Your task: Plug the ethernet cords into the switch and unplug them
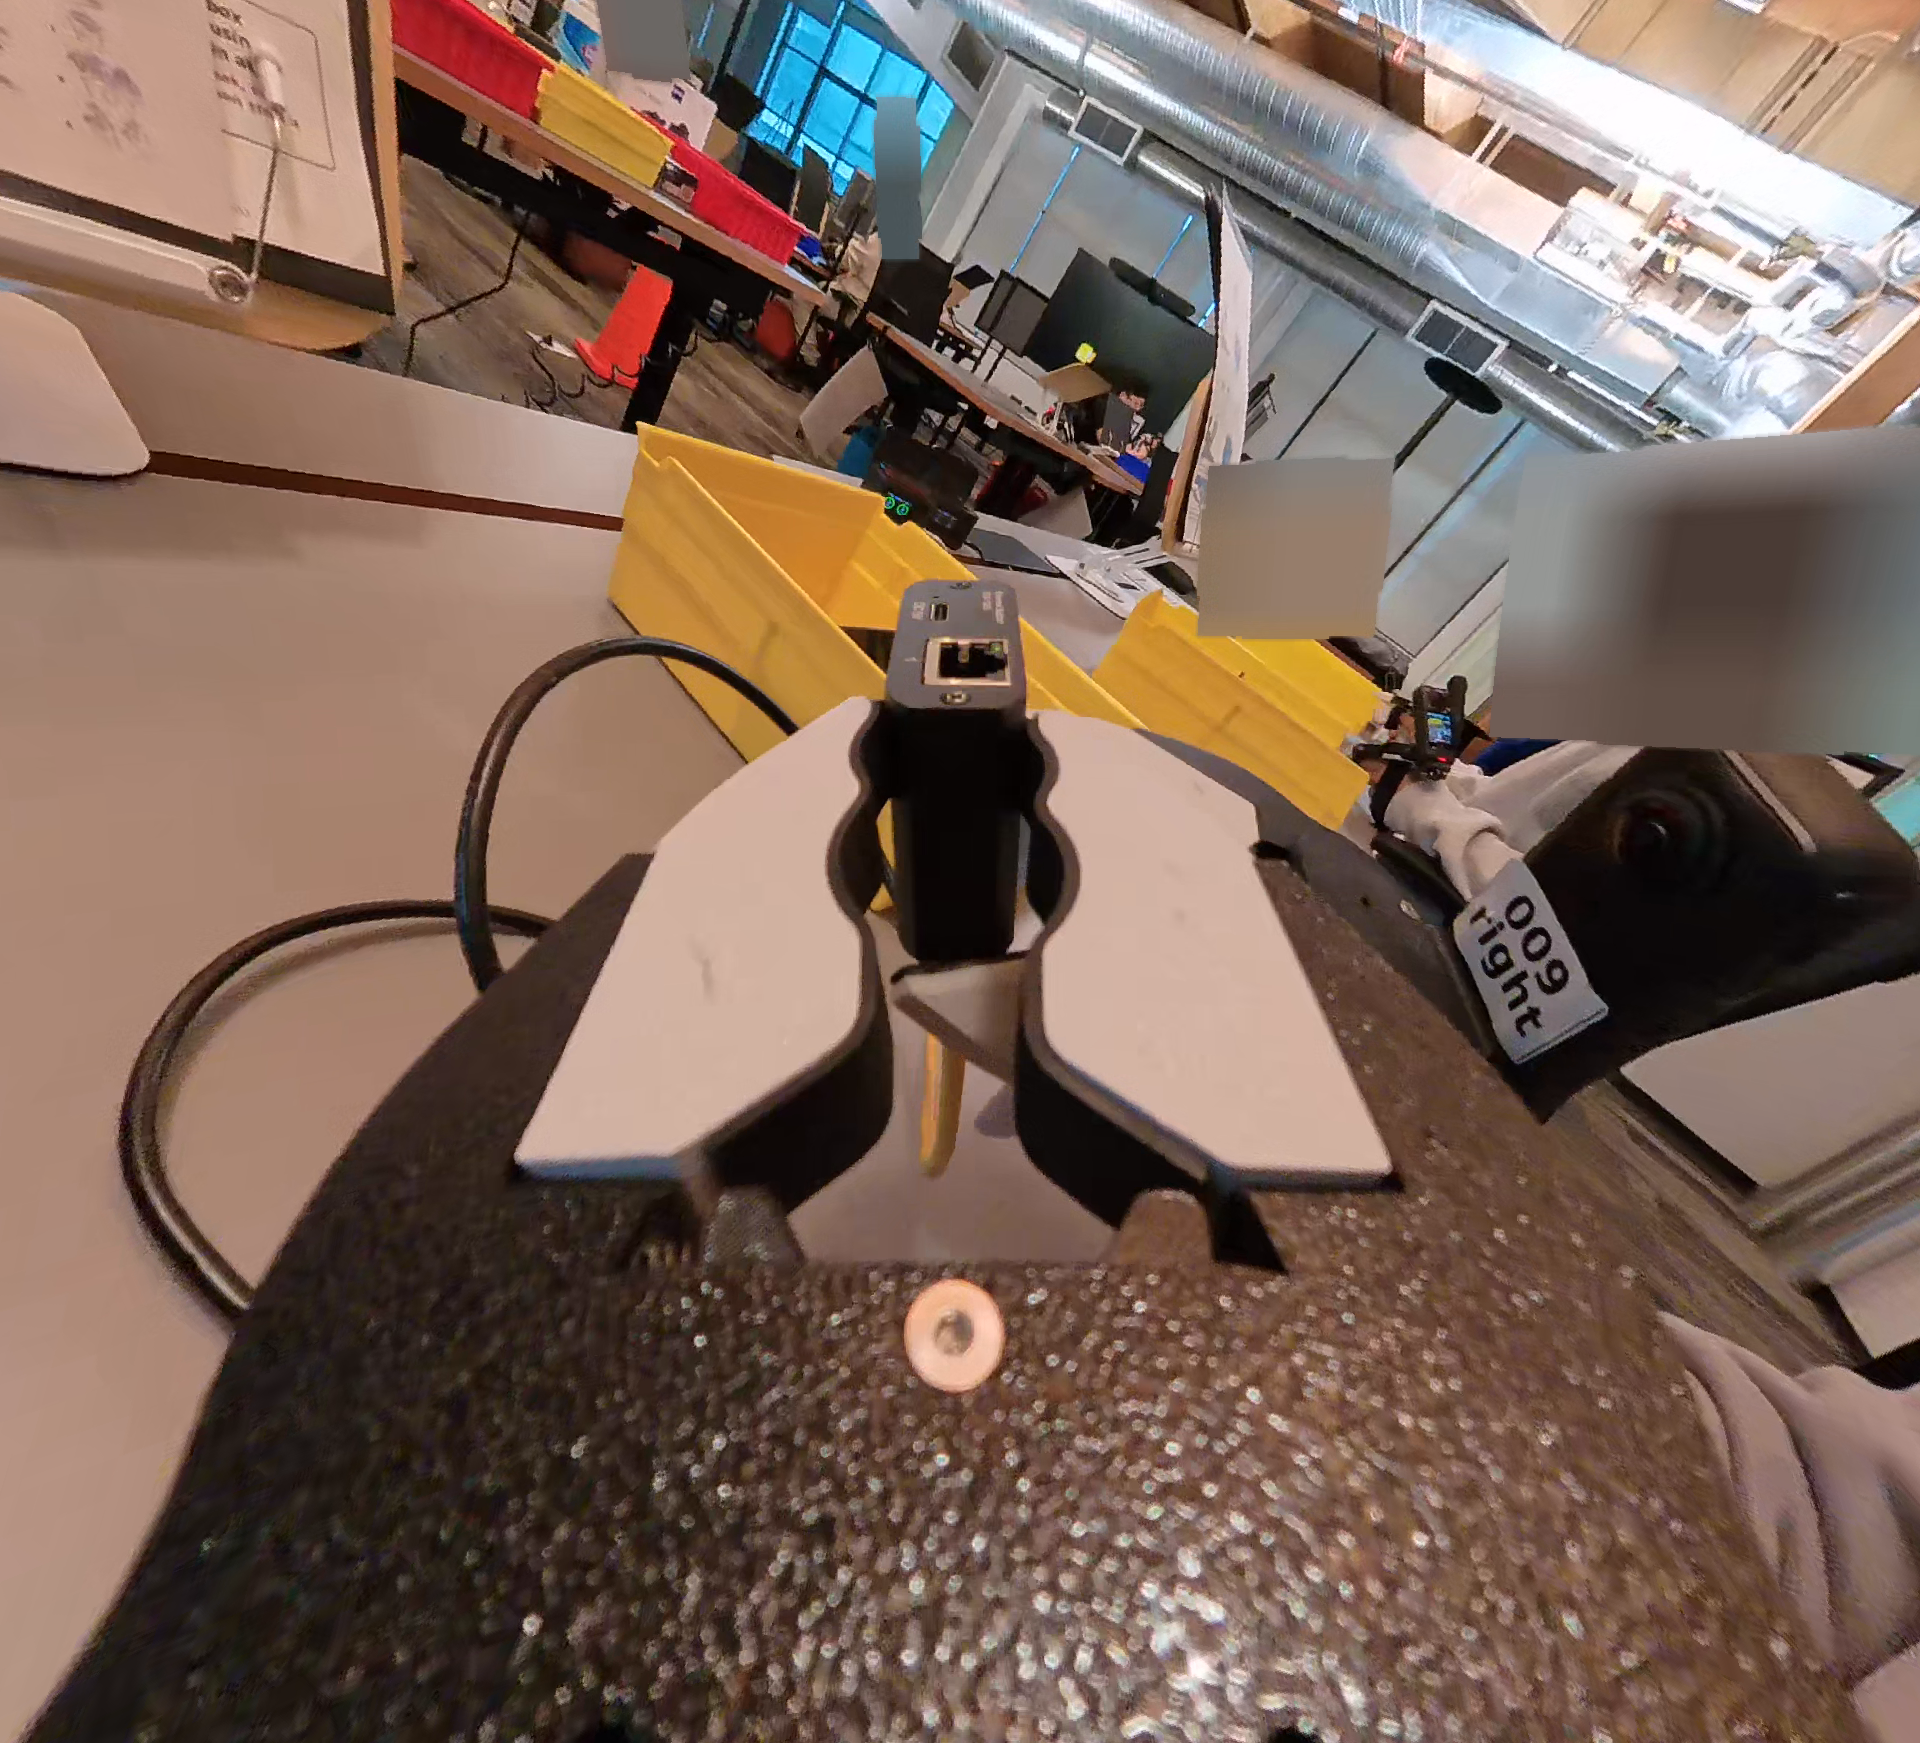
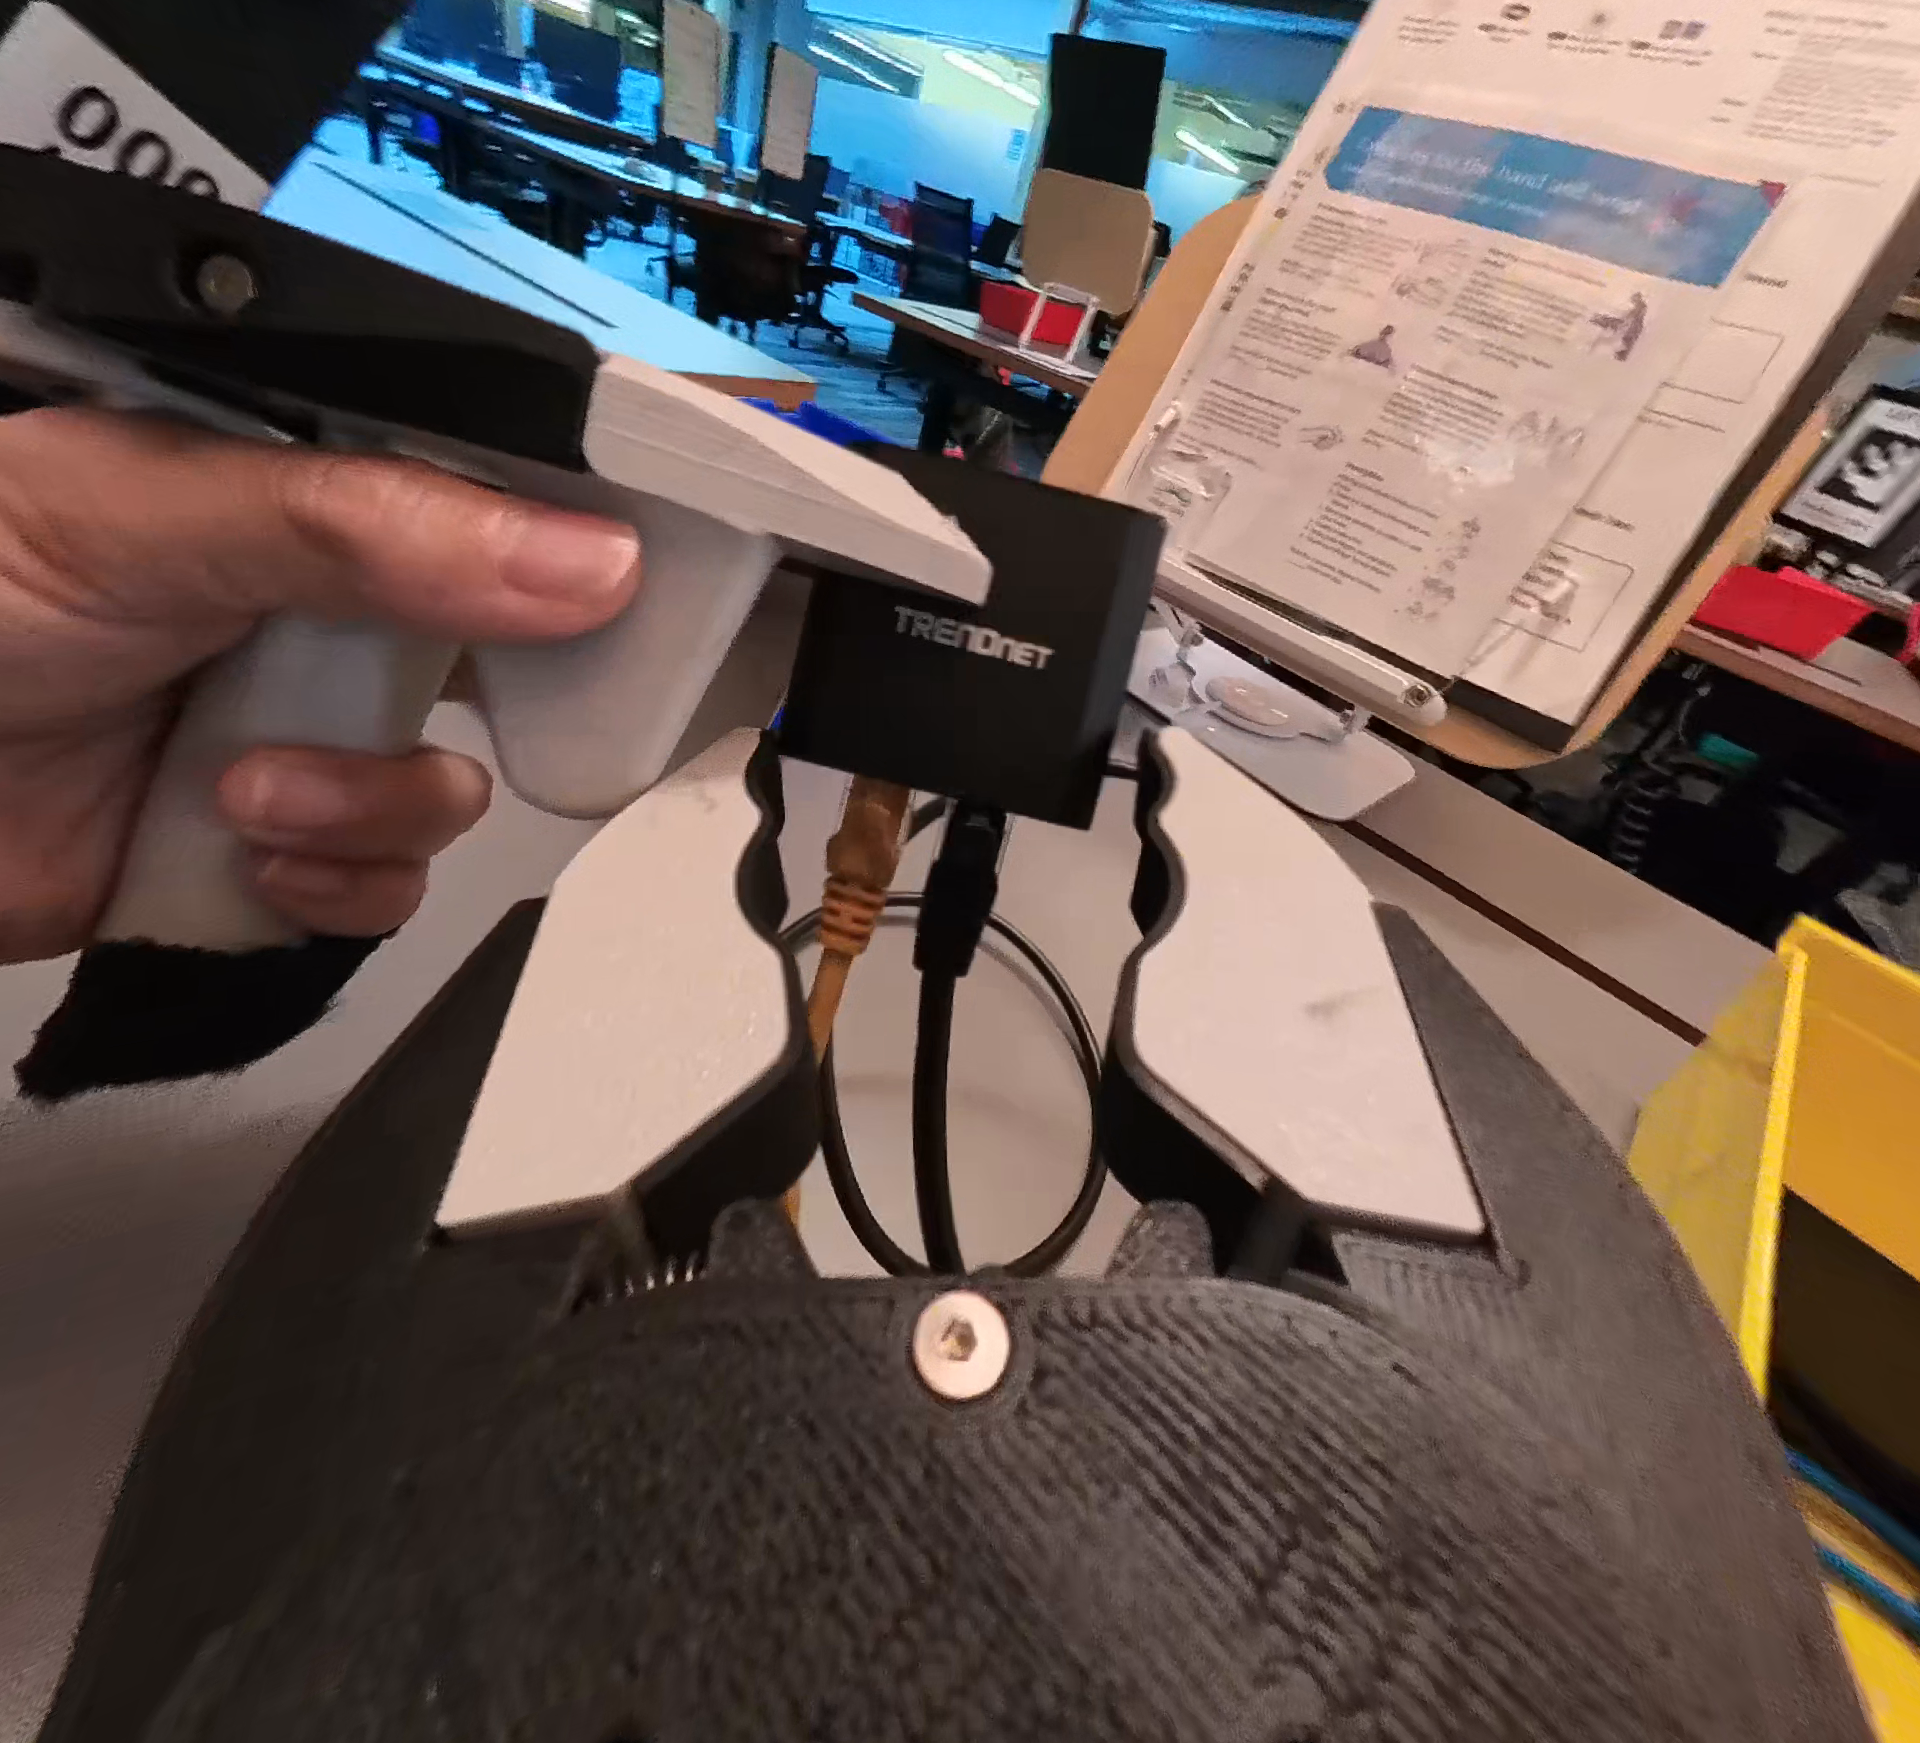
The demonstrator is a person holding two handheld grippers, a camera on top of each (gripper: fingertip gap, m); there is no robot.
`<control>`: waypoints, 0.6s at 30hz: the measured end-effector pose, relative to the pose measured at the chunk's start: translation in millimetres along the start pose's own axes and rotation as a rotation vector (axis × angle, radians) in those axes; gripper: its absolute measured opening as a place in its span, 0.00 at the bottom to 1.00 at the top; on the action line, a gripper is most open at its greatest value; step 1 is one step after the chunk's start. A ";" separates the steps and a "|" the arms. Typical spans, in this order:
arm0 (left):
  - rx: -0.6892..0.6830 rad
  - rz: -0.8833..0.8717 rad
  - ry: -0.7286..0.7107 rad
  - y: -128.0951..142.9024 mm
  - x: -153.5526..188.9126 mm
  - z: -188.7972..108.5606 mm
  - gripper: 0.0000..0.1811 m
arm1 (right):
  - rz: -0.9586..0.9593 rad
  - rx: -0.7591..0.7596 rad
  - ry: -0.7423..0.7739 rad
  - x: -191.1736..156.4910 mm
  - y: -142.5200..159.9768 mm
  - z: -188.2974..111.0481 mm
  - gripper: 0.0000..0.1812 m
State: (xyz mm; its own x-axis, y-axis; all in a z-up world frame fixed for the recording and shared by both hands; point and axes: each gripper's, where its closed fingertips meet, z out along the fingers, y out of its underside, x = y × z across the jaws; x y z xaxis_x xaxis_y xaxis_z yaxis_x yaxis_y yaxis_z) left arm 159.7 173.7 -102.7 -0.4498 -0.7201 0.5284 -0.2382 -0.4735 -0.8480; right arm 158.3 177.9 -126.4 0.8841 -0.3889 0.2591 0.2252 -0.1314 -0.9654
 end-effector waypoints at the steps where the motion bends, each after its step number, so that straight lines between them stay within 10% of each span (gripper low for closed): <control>1: -0.001 -0.001 -0.002 0.3 -0.4 -0.2 0.13 | -0.015 0.003 -0.028 -2.5 0.0 0.1 0.33; 7: -0.113 0.277 0.157 12.4 15.4 -10.6 0.16 | -0.113 -0.003 -0.267 -6.6 1.3 -13.3 0.32; 10: -0.186 0.589 0.214 14.6 21.7 -23.3 0.34 | -0.210 -0.010 -0.431 -18.7 2.6 -30.7 0.33; 18: -0.747 1.206 0.299 65.7 10.6 -54.6 0.44 | -0.570 -0.211 -0.590 -53.1 28.1 -45.4 0.32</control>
State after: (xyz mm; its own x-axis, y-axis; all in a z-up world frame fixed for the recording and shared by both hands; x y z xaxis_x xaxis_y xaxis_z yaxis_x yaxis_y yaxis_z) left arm 92.2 162.7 -155.1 -0.8346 -0.3062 -0.4579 0.0655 0.7701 -0.6345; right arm 99.1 153.4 -166.0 0.7407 0.3206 0.5905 0.6719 -0.3529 -0.6512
